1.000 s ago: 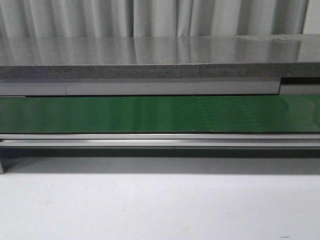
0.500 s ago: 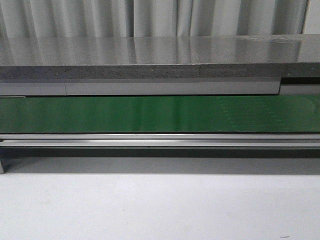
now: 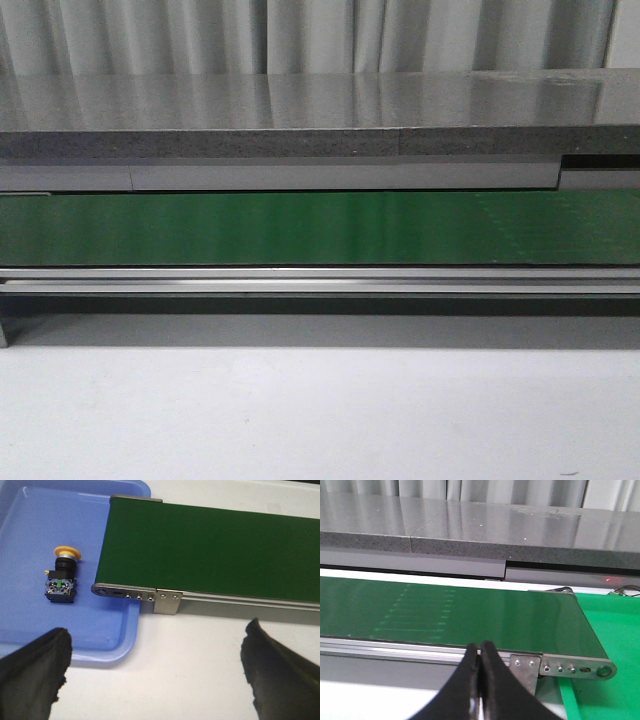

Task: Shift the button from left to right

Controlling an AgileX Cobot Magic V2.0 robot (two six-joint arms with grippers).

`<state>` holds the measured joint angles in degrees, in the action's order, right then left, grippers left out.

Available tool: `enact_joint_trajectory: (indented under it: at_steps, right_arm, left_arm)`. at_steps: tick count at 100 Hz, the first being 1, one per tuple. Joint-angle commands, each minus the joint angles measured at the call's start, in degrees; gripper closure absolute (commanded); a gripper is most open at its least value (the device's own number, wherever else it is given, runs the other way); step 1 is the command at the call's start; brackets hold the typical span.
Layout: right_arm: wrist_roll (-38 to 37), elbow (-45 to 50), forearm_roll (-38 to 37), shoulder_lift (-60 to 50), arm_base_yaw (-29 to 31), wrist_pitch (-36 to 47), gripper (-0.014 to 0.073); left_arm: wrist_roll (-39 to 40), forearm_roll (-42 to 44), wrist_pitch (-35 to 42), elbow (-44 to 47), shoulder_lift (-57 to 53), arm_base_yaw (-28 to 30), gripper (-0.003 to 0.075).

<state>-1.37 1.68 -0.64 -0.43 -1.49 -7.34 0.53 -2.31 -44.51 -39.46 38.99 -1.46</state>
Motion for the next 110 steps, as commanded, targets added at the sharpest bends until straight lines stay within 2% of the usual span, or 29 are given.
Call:
enact_joint_trajectory:
  at_steps: [1, 26, 52, 64, 89, 110]
  right_arm:
    - [0.2, 0.0, -0.4, -1.0, 0.0, 4.6, 0.0662]
    - [0.2, 0.0, -0.4, -1.0, 0.0, 4.6, 0.0662]
    - [0.2, 0.0, -0.4, -1.0, 0.0, 4.6, 0.0662]
    - [0.2, 0.0, -0.4, -1.0, 0.0, 4.6, 0.0662]
    - [0.2, 0.0, -0.4, -1.0, 0.0, 4.6, 0.0662]
    - [0.2, 0.0, -0.4, -1.0, 0.0, 4.6, 0.0662]
  left_arm:
    - [0.4, 0.0, 5.2, -2.1, 0.3, 0.0, 0.0118]
    - [0.5, 4.2, 2.7, -7.9, 7.8, 2.3, 0.0129]
    - [0.0, 5.1, 3.9, -15.1, 24.3, 13.7, 0.0129]
    - [-2.7, 5.0, 4.4, -18.0, 32.2, 16.8, 0.0129]
    - [-4.8, 5.0, 5.0, -22.9, 47.2, 17.9, 0.0129]
    - [-7.7, 3.5, 5.4, -27.0, 55.6, 17.9, 0.0129]
